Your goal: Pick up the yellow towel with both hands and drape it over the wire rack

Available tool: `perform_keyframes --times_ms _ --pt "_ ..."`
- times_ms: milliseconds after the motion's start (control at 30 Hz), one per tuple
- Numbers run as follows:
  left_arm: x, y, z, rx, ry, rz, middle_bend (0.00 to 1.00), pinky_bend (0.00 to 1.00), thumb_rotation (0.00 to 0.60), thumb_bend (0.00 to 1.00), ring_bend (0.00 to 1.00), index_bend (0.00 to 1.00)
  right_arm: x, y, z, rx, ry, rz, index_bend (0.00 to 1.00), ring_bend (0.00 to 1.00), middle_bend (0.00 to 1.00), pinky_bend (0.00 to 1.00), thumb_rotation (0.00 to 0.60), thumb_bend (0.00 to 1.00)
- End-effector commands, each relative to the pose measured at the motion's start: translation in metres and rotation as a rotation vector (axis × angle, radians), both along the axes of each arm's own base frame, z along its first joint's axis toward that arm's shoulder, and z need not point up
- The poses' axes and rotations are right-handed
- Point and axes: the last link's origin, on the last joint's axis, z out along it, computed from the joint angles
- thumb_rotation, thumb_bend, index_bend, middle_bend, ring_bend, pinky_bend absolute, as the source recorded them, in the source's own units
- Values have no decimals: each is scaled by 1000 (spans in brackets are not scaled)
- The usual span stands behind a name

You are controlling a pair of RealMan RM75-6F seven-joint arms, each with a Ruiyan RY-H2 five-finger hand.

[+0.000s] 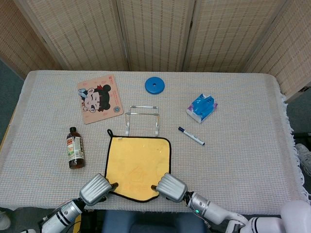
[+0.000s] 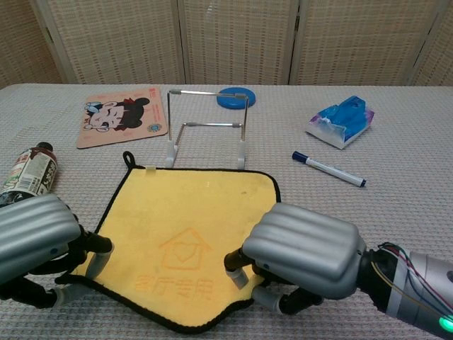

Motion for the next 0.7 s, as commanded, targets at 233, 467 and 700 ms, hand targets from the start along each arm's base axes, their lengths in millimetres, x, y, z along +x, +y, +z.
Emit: perform_keyframes --times_ms 233,467,700 --pt "50 51 50 148 -121 -105 1000 945 600 532 871 651 22 -32 55 -173 -184 -38 708 1000 929 1000 600 570" --pt "89 99 86 224 -164 -121 1000 945 600 532 872 650 36 -63 98 -330 -256 -74 709 1000 929 1000 600 569" --pt "120 143 105 210 -235 -54 1000 945 600 531 873 650 47 -94 129 -446 -281 -118 709 1000 929 1000 600 569"
